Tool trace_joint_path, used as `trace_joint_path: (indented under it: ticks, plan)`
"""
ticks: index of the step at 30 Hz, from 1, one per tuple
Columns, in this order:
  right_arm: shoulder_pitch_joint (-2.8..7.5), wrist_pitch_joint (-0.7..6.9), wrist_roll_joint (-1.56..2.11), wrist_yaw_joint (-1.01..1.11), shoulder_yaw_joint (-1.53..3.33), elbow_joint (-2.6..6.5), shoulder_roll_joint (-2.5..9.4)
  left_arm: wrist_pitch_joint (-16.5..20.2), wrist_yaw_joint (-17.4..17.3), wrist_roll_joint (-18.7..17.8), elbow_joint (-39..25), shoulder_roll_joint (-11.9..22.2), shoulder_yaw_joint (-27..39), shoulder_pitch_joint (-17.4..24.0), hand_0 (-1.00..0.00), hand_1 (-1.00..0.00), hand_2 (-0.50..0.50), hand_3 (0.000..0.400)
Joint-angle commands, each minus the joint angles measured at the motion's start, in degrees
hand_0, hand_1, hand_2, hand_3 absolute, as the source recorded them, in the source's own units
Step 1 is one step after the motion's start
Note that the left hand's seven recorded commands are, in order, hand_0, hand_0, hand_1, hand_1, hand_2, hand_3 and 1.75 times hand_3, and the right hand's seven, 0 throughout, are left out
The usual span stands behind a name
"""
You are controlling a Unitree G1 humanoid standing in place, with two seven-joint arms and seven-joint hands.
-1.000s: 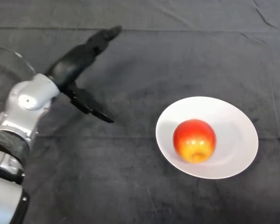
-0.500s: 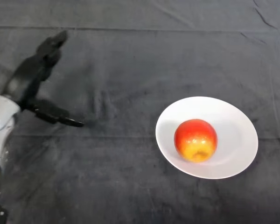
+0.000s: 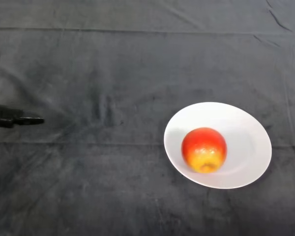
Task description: Move the apple to the plate
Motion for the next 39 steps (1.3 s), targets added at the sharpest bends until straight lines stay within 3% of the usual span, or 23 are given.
trace_joint_path:
  ticks: [1, 22, 39]
  plan:
    - [-0.1, -0.12, -0.01, -0.19, -0.85, -0.06, -0.95, 0.9, -0.3, -1.7, 2.2, 3.8, 2.4, 2.8, 0.0, 0.0, 0.0, 0.0]
    - [-0.1, -0.11, 0.0, -0.2, -0.86, -0.04, -0.96, 4.1, 0.8, -7.9, 3.3, 8.0, 13.3, 9.8, 0.0, 0.0, 0.0, 0.0]
    - [-0.11, -0.11, 0.0, -0.19, -0.87, -0.03, -0.97, 6.0, 9.2, -9.9, 4.2, 8.3, 19.3, 12.9, 0.0, 0.0, 0.0, 0.0]
